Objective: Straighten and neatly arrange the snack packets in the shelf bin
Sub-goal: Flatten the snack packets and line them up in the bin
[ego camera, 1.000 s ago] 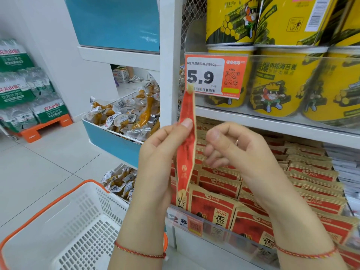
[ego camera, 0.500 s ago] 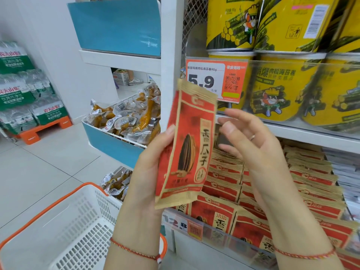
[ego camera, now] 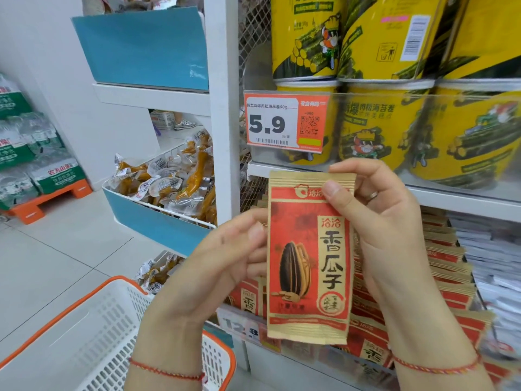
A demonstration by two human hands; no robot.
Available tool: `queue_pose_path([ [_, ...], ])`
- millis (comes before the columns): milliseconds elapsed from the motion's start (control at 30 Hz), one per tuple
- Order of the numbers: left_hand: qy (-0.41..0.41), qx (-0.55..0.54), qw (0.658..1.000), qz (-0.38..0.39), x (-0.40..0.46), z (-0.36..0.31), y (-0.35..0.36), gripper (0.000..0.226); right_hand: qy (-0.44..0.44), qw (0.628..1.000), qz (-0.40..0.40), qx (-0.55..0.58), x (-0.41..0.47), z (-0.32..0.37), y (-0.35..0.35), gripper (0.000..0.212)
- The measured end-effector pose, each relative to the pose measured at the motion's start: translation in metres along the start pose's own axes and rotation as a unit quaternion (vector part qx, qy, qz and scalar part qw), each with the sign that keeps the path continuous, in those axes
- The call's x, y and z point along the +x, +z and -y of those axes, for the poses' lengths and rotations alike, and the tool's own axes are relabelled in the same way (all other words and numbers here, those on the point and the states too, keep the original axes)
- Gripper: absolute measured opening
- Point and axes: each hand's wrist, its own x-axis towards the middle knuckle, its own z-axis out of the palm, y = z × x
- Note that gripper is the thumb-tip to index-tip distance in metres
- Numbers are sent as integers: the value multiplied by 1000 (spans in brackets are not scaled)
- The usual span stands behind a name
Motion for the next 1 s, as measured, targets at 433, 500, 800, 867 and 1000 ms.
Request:
queue_pose_path([
  [433,22,-16,985,-173,3,3,-3,34,185,977,103,-39,2,3,-2,41],
  [500,40,-50,971,-232,5,4,-8,44,224,954,178,-92,1,6,-7,41],
  [800,63,-84,945,-310,4,0,-11,52,263,926,251,-104,0,6,-9,36],
  [867,60,-80,944,-313,5,1,-10,51,261,926,251,-104,0,5,-9,35],
  [1000,59,-76,941,-323,6,0,-9,48,255,928,250,-107,0,5,-10,36],
])
